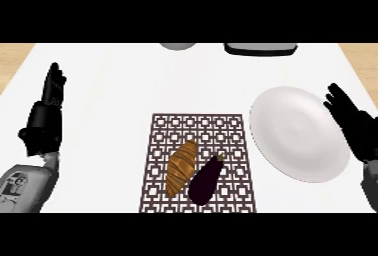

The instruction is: Pick the croissant from the placemat and place it in the plate

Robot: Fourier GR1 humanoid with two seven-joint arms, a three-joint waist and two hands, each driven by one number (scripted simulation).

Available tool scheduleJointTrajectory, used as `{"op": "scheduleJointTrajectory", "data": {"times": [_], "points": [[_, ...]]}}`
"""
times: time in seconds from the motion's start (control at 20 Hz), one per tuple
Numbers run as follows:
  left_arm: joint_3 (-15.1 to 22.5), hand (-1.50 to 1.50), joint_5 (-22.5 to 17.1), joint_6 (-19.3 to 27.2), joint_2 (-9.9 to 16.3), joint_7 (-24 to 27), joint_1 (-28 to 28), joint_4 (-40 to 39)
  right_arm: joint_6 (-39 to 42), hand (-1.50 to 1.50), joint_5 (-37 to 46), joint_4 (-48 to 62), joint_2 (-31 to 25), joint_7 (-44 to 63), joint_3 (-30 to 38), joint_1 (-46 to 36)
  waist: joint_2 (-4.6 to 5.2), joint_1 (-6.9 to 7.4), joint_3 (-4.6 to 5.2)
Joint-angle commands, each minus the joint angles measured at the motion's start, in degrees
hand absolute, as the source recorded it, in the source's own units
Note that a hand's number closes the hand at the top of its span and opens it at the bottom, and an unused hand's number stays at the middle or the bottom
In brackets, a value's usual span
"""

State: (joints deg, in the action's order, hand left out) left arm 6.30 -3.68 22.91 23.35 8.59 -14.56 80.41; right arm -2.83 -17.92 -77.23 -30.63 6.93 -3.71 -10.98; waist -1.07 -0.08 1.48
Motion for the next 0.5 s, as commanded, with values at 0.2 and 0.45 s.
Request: {"op": "scheduleJointTrajectory", "data": {"times": [0.2,0.45], "points": [[3.48,0.0,-3.57,-3.75,-3.89,-8.7,6.25,-4.48,-8.5,1.5,1.19,-14.69,19.2,-0.49,-11.45,-6.07,0.76,1.4,-1.37],[5.03,0.0,-4.75,-4.9,-5.47,-10.94,9.17,-6.53,-11.48,1.5,33.96,-11.68,-5.44,-1.11,-18.02,-9.02,0.0,0.64,0.1]]}}
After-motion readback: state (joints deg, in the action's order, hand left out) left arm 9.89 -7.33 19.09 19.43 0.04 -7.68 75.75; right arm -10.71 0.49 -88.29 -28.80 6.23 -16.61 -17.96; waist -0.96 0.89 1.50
